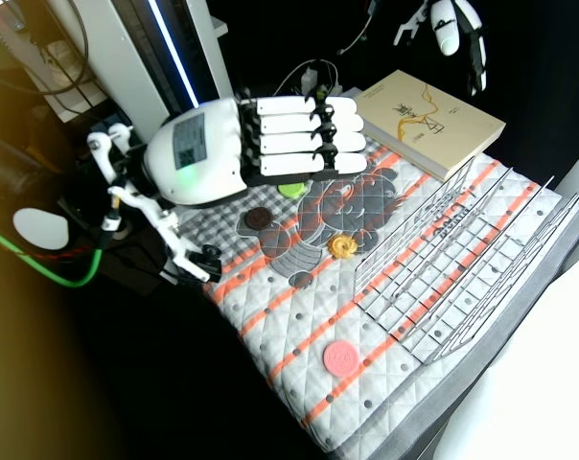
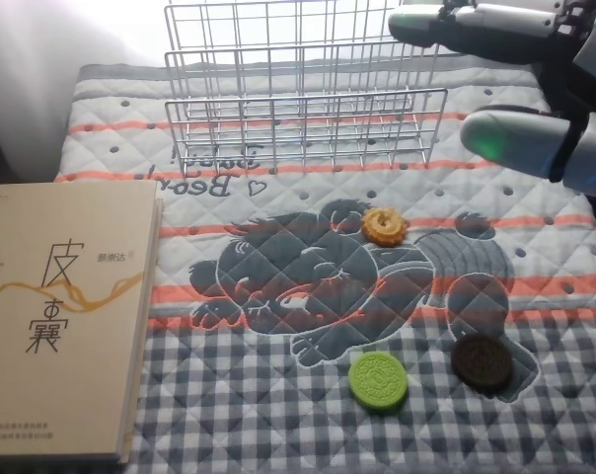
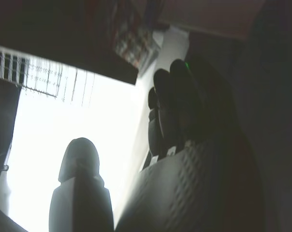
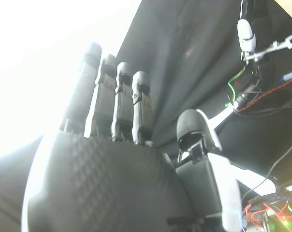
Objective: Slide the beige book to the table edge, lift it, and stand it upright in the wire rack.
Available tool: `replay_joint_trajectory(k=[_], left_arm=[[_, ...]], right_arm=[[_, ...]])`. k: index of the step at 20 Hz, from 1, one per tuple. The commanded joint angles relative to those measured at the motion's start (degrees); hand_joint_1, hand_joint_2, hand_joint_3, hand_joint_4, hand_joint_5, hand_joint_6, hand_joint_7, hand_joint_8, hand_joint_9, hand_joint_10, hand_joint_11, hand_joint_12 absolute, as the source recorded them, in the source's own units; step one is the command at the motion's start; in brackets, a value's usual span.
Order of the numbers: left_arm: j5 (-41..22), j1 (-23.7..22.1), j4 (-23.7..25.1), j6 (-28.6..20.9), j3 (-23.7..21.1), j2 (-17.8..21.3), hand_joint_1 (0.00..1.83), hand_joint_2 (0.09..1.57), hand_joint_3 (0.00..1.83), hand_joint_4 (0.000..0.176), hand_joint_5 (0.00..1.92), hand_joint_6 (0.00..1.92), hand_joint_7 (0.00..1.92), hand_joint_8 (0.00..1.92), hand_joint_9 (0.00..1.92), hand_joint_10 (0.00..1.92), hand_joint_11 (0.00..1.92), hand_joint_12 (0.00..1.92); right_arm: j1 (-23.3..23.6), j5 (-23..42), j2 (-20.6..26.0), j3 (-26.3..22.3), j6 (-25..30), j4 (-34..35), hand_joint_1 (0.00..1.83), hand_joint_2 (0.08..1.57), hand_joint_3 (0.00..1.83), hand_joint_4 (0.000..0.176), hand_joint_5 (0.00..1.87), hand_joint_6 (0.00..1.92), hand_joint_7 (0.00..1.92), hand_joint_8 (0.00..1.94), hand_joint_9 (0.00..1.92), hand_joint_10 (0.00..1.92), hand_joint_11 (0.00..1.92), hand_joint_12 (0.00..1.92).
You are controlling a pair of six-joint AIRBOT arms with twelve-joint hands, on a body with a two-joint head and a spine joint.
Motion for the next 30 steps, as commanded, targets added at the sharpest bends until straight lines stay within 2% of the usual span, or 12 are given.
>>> replay_joint_trajectory(k=[1,6,13,15,20,22,24,25,26,27,28,30], left_arm=[[-2.4,-1.12,0.0,-0.31,0.61,-0.39,0.23,0.93,0.0,0.02,0.3,0.0,0.39,0.0,0.36,0.01,0.0,0.87],[2.73,-4.57,3.98,-0.01,2.33,-1.59,0.21,0.9,0.0,0.059,0.28,0.0,0.35,0.0,0.32,0.0,0.0,0.88],[7.25,-7.13,7.66,-0.52,3.51,-2.44,0.17,0.89,0.0,0.066,0.28,0.0,0.3,0.0,0.32,0.0,0.0,1.01],[9.97,-9.54,10.16,-0.52,4.43,-3.14,0.02,0.93,0.01,0.009,0.33,0.01,0.34,0.01,0.3,0.0,0.0,0.88],[12.9,-12.59,12.71,-0.51,5.63,-4.35,0.0,0.95,0.0,0.005,0.4,0.01,0.38,0.0,0.34,0.0,0.01,0.83],[12.7,-12.59,12.33,-0.52,5.63,-4.35,0.14,1.07,0.0,0.0,0.56,0.01,0.54,0.01,0.49,0.01,0.14,0.81],[12.08,-12.59,11.54,-0.53,5.67,-4.36,0.68,1.15,0.0,0.0,0.76,0.01,0.75,0.01,0.71,0.03,0.27,1.04],[11.7,-12.59,11.0,-0.53,5.71,-4.38,1.14,1.13,0.0,0.0,0.94,0.55,0.95,0.96,0.87,0.75,0.56,1.59],[11.37,-12.58,10.54,-0.53,5.73,-4.38,1.16,1.11,0.0,0.0,1.0,0.83,1.0,1.15,1.02,1.53,0.93,1.85],[10.6,-12.56,9.55,-0.53,5.77,-4.42,1.18,1.1,0.0,0.0,1.02,0.87,1.06,1.68,1.25,1.84,1.3,1.91],[9.63,-12.41,8.17,-0.52,5.83,-4.42,1.22,1.17,0.0,0.0,0.87,1.1,0.88,1.35,0.85,1.68,0.91,1.92],[8.06,-11.75,6.14,-0.48,5.9,-4.26,1.2,1.17,0.0,0.0,0.89,1.11,0.87,1.19,0.82,0.77,0.53,1.44]], right_arm=[[0.31,6.54,0.04,0.12,-0.04,2.72,0.12,1.38,0.0,0.0,0.39,0.01,0.39,0.01,0.39,0.0,0.42,0.01],[0.06,6.54,-0.03,0.12,-0.04,2.97,0.18,1.37,0.0,0.0,0.41,0.0,0.38,0.0,0.38,0.0,0.4,0.0],[-0.31,6.54,-0.15,0.12,-0.03,3.05,0.13,1.38,0.0,0.0,0.41,0.0,0.39,0.0,0.38,0.0,0.39,0.0],[-0.53,6.53,-0.12,0.12,-0.02,3.1,0.09,1.37,0.0,0.0,0.43,0.01,0.41,0.01,0.41,0.01,0.43,0.02],[-0.88,6.52,-0.12,0.12,-0.02,3.18,0.07,1.38,0.0,0.0,0.43,0.0,0.45,0.01,0.42,0.01,0.41,0.01],[-1.02,6.51,-0.04,0.07,-0.01,3.18,0.05,1.4,0.01,0.0,0.42,0.0,0.44,0.0,0.4,0.0,0.39,0.0],[-1.26,6.51,0.02,0.01,-0.01,3.38,0.03,1.4,0.0,0.0,0.4,0.0,0.43,0.0,0.39,0.0,0.39,0.0],[-1.3,6.51,0.07,-0.02,-0.01,3.44,0.03,1.4,0.0,0.0,0.41,0.0,0.44,0.0,0.42,0.01,0.43,0.01],[-1.32,6.51,0.1,-0.05,-0.01,3.46,0.03,1.4,0.0,0.0,0.42,0.01,0.45,0.01,0.42,0.01,0.44,0.02],[-1.4,6.51,0.2,-0.14,-0.01,3.49,0.01,1.41,0.0,0.0,0.41,0.0,0.43,0.0,0.41,0.0,0.41,0.01],[-1.54,6.51,0.38,-0.27,-0.01,3.56,0.03,1.41,0.0,0.0,0.42,0.0,0.44,0.0,0.42,0.0,0.42,0.01],[-1.79,6.51,0.54,-0.39,-0.01,3.69,0.04,1.41,0.0,0.0,0.43,0.0,0.45,0.0,0.43,0.0,0.43,0.01]])
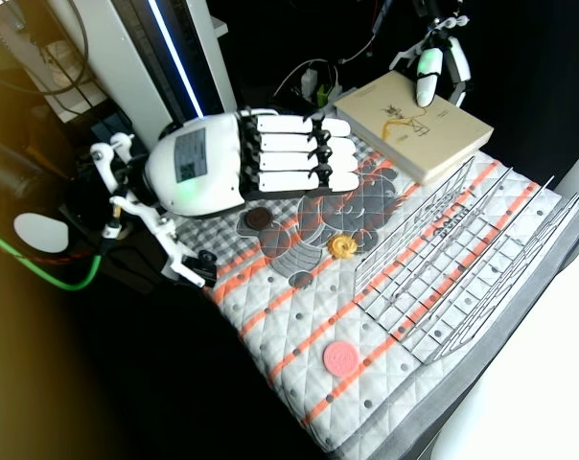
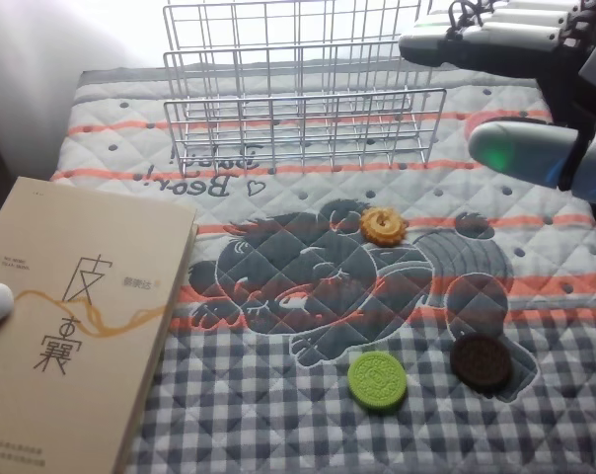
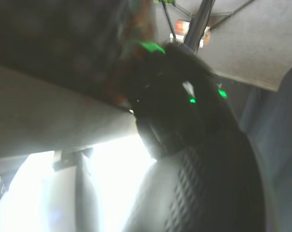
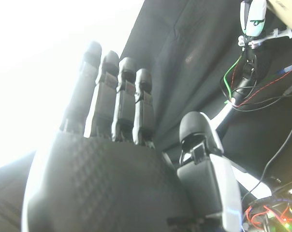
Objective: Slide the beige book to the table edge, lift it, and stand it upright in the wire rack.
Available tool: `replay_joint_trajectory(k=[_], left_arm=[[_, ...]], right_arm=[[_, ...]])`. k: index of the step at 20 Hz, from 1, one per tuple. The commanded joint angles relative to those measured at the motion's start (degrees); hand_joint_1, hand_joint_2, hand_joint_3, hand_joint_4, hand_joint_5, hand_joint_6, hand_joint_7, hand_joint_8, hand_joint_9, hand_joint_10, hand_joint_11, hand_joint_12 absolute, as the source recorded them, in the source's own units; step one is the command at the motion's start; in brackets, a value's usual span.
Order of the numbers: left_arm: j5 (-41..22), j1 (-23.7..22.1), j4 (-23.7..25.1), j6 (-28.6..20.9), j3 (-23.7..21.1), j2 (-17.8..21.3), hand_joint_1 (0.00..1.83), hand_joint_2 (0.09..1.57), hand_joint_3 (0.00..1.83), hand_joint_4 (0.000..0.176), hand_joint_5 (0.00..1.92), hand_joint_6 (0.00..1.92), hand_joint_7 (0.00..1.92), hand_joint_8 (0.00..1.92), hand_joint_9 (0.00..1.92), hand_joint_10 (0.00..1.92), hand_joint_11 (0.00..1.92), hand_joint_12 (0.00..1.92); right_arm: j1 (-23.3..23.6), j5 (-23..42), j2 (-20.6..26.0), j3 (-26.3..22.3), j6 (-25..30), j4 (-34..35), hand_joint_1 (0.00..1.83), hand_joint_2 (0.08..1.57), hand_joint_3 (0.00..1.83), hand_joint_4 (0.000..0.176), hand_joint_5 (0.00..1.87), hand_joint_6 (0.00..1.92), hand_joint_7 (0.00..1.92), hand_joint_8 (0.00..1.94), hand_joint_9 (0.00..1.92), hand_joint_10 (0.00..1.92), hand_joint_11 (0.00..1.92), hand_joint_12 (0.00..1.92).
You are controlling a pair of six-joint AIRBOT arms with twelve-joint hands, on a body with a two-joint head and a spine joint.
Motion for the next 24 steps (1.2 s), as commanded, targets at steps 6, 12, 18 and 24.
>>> replay_joint_trajectory(k=[6,12,18,24], left_arm=[[-15.43,6.47,-12.9,1.33,-1.57,3.38,1.27,1.11,0.0,0.0,1.0,0.73,1.03,1.12,0.99,1.09,0.73,1.68],[-26.47,6.11,-15.52,-0.95,-2.61,3.09,1.4,1.05,0.0,0.0,0.96,0.84,1.19,0.55,1.12,1.0,1.04,0.93],[-34.44,-3.18,-15.19,-1.34,-0.82,-0.63,1.27,1.07,0.0,0.0,1.01,0.84,1.15,0.87,1.15,0.8,0.97,1.24],[-39.21,-8.82,-10.45,-3.73,0.23,-2.26,1.38,1.1,0.0,0.0,0.86,1.03,1.02,0.92,1.01,1.13,0.96,1.1]], right_arm=[[0.18,6.47,0.27,-0.32,0.04,2.48,0.0,1.41,0.0,0.0,0.4,0.0,0.42,0.0,0.41,0.0,0.43,0.0],[0.18,6.47,0.14,-0.31,0.04,2.71,0.0,1.38,0.0,0.022,0.41,0.0,0.43,0.01,0.43,0.01,0.47,0.02],[-0.37,6.48,0.02,-0.27,0.03,3.34,0.02,1.42,0.0,0.0,0.39,0.0,0.41,0.0,0.4,0.0,0.42,0.0],[-0.81,6.48,-0.05,-0.08,0.03,3.79,0.0,1.44,0.01,0.0,0.36,0.0,0.4,0.0,0.39,0.01,0.42,0.02]])
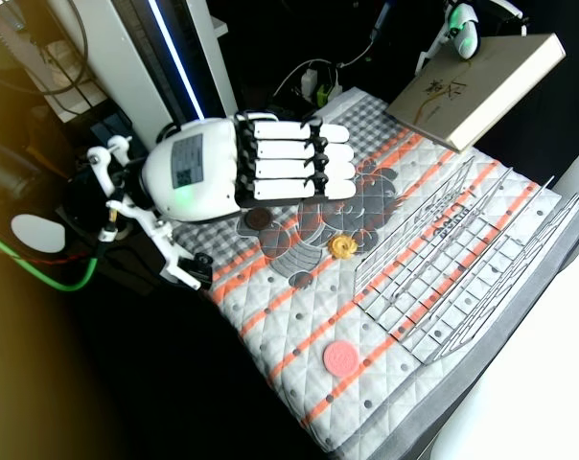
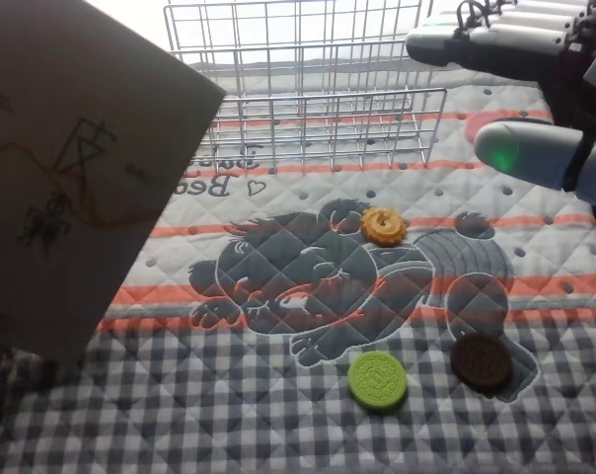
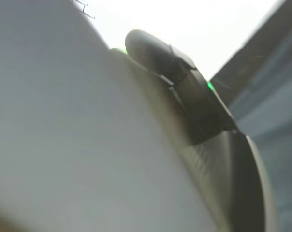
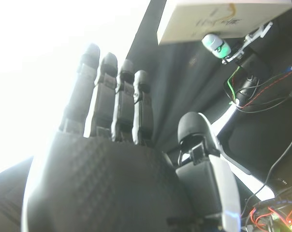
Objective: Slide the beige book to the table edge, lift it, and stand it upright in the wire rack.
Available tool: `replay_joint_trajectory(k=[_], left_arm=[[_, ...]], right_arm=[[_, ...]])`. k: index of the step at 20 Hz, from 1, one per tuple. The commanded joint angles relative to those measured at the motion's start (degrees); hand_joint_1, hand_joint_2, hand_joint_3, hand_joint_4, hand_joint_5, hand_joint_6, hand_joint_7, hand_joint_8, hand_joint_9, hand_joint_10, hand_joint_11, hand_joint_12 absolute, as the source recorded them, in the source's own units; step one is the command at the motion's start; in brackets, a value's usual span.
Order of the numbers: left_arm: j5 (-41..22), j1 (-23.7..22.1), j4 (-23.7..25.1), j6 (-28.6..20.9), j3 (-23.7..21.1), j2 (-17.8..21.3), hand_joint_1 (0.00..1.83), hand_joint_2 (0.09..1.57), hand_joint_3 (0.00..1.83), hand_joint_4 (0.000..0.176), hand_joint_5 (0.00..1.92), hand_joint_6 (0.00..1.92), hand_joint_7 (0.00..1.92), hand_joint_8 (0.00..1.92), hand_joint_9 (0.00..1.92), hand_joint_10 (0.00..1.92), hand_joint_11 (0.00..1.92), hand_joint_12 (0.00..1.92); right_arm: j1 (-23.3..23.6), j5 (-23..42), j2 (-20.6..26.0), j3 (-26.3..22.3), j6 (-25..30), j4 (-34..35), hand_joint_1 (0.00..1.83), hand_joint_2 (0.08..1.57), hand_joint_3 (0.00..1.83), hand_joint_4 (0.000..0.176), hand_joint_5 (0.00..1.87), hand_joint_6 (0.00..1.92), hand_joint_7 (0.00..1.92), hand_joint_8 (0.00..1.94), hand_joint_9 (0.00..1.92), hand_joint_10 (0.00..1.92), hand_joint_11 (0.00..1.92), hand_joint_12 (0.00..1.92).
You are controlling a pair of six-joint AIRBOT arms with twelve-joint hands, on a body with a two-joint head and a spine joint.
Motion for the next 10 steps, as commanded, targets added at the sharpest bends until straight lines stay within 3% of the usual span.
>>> replay_joint_trajectory(k=[1,5,8,10], left_arm=[[-8.91,-1.08,-0.79,-1.37,0.64,0.1,1.38,1.1,0.0,0.0,0.87,1.04,1.0,0.93,1.01,1.13,0.97,1.11],[-8.37,-8.22,2.75,-2.97,3.77,-2.83,1.37,1.14,0.0,0.0,0.81,1.15,0.93,1.01,0.93,1.27,0.93,1.13],[-5.22,-14.43,5.73,-3.99,7.35,-5.92,1.37,1.14,0.0,0.0,0.81,1.13,0.89,1.06,0.99,1.2,0.97,1.06],[-4.35,-17.41,7.09,-4.4,8.74,-7.25,1.38,1.13,0.0,0.0,0.85,1.07,0.9,1.08,0.99,1.18,0.96,1.12]], right_arm=[[0.32,6.76,-0.16,0.14,0.03,2.48,0.0,1.42,0.0,0.0,0.36,0.0,0.4,0.0,0.38,0.0,0.4,0.01],[0.12,6.76,-0.26,0.46,0.03,2.8,0.0,1.43,0.0,0.0,0.37,0.01,0.41,0.0,0.39,0.0,0.4,0.01],[0.06,6.77,-0.56,0.72,0.02,2.87,0.0,1.42,0.0,0.0,0.34,0.0,0.35,0.0,0.33,0.0,0.34,0.0],[0.06,6.78,-0.72,0.82,0.02,2.89,0.0,1.42,0.0,0.0,0.35,0.01,0.33,0.0,0.31,0.0,0.31,0.0]])
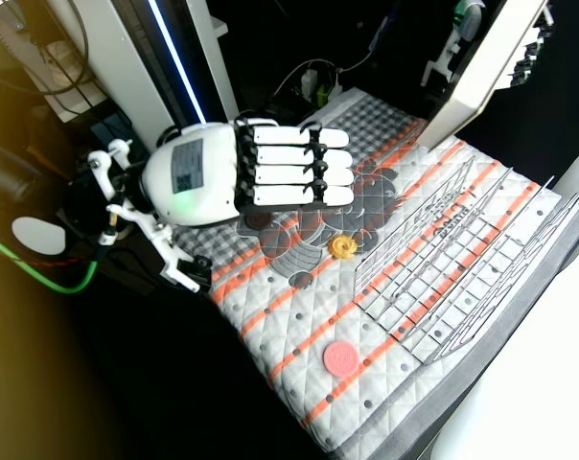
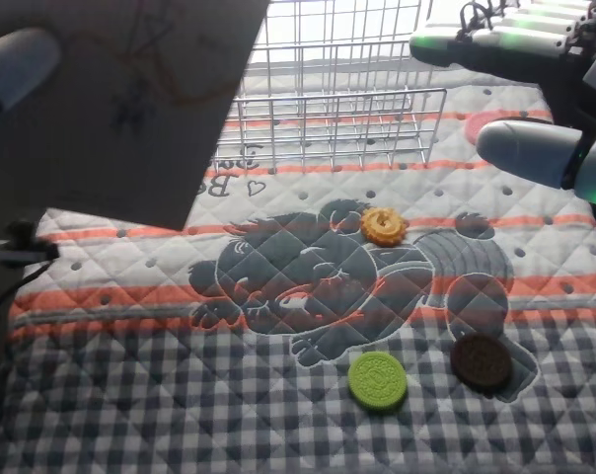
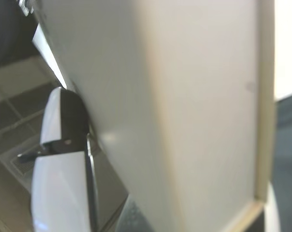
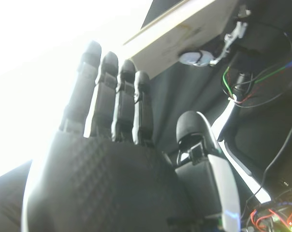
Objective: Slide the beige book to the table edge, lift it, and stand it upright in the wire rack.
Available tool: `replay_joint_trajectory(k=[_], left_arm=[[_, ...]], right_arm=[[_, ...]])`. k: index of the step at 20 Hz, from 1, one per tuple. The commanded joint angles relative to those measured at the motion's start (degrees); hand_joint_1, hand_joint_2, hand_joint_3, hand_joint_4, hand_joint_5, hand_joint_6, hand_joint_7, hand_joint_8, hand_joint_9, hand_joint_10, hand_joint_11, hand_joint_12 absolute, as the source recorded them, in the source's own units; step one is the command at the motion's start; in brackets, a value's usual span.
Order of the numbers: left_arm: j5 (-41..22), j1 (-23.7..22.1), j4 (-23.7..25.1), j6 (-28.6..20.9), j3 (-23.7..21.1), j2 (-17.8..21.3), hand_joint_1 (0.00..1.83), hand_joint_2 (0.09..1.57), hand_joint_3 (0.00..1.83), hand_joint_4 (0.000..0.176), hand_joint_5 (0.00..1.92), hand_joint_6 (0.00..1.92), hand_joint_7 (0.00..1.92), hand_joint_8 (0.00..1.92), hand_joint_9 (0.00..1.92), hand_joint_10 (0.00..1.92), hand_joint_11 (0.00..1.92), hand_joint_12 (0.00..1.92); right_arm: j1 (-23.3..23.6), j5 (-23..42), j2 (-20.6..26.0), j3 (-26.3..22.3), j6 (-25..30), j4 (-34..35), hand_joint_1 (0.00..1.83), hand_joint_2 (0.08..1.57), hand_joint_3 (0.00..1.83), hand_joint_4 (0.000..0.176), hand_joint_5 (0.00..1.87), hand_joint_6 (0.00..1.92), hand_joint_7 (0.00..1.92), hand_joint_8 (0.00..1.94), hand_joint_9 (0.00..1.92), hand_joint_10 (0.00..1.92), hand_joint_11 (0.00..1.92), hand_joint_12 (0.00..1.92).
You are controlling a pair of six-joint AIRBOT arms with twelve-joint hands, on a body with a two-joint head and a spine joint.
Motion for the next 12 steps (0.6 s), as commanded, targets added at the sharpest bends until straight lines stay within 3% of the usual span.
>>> replay_joint_trajectory(k=[1,4,7,8,10,12], left_arm=[[-7.52,-1.62,-0.22,-2.04,0.83,-0.05,1.25,1.14,0.0,0.0,0.92,1.02,0.96,1.1,1.07,0.91,0.94,1.12],[-7.26,-5.29,0.9,-2.44,1.95,-0.39,1.24,1.12,0.0,0.0,0.94,0.95,1.02,1.09,1.15,0.74,0.91,1.23],[-3.64,-11.04,3.27,-2.43,4.64,-2.42,1.23,1.13,0.0,0.0,0.92,1.01,1.0,1.1,1.13,0.83,0.81,1.35],[-2.24,-12.56,4.2,-2.43,5.52,-3.03,1.35,1.13,0.01,0.0,0.88,0.99,0.96,1.06,0.98,1.17,0.78,1.34],[2.04,-17.41,6.76,-2.43,8.08,-5.49,1.22,1.14,0.0,0.0,0.91,1.04,0.98,1.1,1.05,0.92,0.76,1.34],[4.77,-20.5,7.17,-2.44,10.49,-7.62,1.23,1.13,0.0,0.0,0.92,1.01,1.0,1.07,1.08,0.85,0.79,1.3]], right_arm=[[0.41,6.67,-0.22,0.19,0.0,2.09,0.0,1.43,0.0,0.0,0.36,0.01,0.35,0.0,0.32,0.01,0.32,0.01],[0.3,6.67,-0.32,0.29,0.0,2.1,0.0,1.46,0.01,0.0,0.37,0.01,0.36,0.01,0.35,0.01,0.36,0.02],[0.12,6.66,-0.73,0.69,0.0,2.32,0.0,1.46,0.01,0.0,0.36,0.0,0.36,0.0,0.35,0.01,0.36,0.02],[0.11,6.66,-0.89,0.81,0.0,2.33,0.0,1.46,0.01,0.0,0.36,0.0,0.37,0.0,0.35,0.01,0.35,0.01],[0.12,6.67,-1.33,1.2,0.0,2.35,0.0,1.46,0.01,0.0,0.36,0.0,0.37,0.01,0.36,0.01,0.36,0.02],[0.13,6.68,-1.73,1.6,0.0,2.35,0.0,1.47,0.01,0.0,0.36,0.0,0.37,0.0,0.36,0.01,0.36,0.01]])
